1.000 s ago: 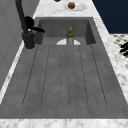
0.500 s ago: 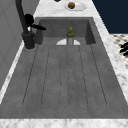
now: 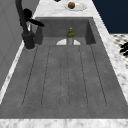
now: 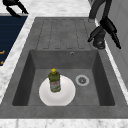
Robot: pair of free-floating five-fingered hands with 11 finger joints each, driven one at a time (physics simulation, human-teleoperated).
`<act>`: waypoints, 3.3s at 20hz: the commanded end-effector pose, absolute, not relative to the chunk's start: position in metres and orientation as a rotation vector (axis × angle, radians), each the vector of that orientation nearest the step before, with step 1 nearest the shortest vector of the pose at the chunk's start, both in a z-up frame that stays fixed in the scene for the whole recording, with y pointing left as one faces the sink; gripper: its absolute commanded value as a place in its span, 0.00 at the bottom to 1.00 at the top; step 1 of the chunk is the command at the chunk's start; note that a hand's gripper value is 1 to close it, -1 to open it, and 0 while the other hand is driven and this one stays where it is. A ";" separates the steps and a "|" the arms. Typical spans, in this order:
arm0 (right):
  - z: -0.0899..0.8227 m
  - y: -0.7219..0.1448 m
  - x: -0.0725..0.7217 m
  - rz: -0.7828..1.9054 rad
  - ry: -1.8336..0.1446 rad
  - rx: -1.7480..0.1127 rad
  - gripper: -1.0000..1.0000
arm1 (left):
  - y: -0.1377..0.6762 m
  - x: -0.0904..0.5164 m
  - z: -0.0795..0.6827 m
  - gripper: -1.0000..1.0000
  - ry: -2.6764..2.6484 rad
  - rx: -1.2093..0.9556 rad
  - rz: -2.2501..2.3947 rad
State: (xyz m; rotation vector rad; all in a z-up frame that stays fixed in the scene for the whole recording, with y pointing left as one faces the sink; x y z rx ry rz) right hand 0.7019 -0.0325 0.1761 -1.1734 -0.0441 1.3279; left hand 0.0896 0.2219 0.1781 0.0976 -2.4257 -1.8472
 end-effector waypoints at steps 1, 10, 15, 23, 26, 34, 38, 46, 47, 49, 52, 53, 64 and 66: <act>0.174 -0.032 0.702 1.354 -0.158 -1.073 0.00 | 0.222 0.090 0.178 0.50 -2.426 0.098 -1.847; 0.156 -0.039 0.698 1.415 -0.247 -0.998 0.00 | 0.222 0.090 0.178 0.50 -2.426 0.098 -1.847; 0.148 -0.042 0.695 1.439 -0.302 -0.934 0.00 | 0.222 0.090 0.178 0.50 -2.426 0.098 -1.847; 0.136 -0.044 0.711 1.465 -0.354 -0.882 1.00 | 0.222 0.090 0.178 0.50 -2.426 0.098 -1.847; 0.136 -0.047 0.710 1.499 -0.325 -0.844 1.00 | 0.222 0.090 0.178 0.50 -2.426 0.098 -1.847; 0.142 -0.042 0.715 1.481 -0.280 -0.900 1.00 | 0.222 0.090 0.178 0.50 -2.426 0.098 -1.847; 0.142 -0.032 0.721 1.512 -0.246 -0.930 1.00 | 0.222 0.090 0.178 0.50 -2.426 0.098 -1.847; 0.135 -0.006 0.721 1.509 -0.123 -1.072 1.00 | 0.222 0.090 0.178 0.50 -2.426 0.098 -1.847; 0.132 -0.003 0.721 1.517 -0.092 -1.105 1.00 | 0.222 0.090 0.178 0.50 -2.426 0.098 -1.847; 0.130 0.000 0.721 1.525 -0.059 -1.128 1.00 | 0.222 0.090 0.178 0.50 -2.426 0.098 -1.847; 0.128 0.002 0.721 1.529 -0.040 -1.149 1.00 | 0.222 0.090 0.178 0.50 -2.426 0.098 -1.847; 0.127 0.002 0.720 1.530 -0.035 -1.159 1.00 | 0.222 0.090 0.178 0.50 -2.426 0.098 -1.847; 0.125 0.003 0.720 1.529 -0.035 -1.170 1.00 | 0.222 0.090 0.178 0.50 -2.426 0.098 -1.847; 0.125 0.003 0.720 1.529 -0.035 -1.170 1.00 | 0.222 0.090 0.178 0.50 -2.426 0.098 -1.847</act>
